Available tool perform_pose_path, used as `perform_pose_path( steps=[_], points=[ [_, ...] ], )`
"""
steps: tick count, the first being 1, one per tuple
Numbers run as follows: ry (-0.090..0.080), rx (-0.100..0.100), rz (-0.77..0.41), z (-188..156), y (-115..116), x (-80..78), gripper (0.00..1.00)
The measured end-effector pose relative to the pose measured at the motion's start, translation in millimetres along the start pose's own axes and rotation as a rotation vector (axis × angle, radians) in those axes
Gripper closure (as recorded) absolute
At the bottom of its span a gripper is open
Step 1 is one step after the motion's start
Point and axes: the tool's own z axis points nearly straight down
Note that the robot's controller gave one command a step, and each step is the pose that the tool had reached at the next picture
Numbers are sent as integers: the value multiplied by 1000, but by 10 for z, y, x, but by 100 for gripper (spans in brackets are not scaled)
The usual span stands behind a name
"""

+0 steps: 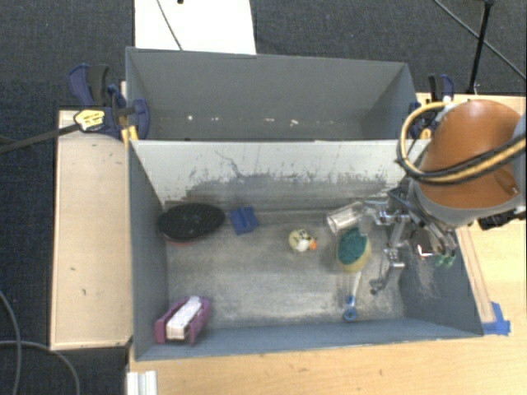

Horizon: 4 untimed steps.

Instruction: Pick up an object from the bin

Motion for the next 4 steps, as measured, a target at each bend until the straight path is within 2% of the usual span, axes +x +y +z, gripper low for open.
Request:
perform_pose_path(
  steps=[1, 2, 3, 4],
  points=[
    [-1, -3, -239, 1163, -14, -132, 0],
    [-5, 1, -607, 1220, -458, -286, 0],
    [-2, -2, -605, 1230, -444, -276, 100],
    [-7, 3, -655, -353, -474, -246, 100]
  ],
)
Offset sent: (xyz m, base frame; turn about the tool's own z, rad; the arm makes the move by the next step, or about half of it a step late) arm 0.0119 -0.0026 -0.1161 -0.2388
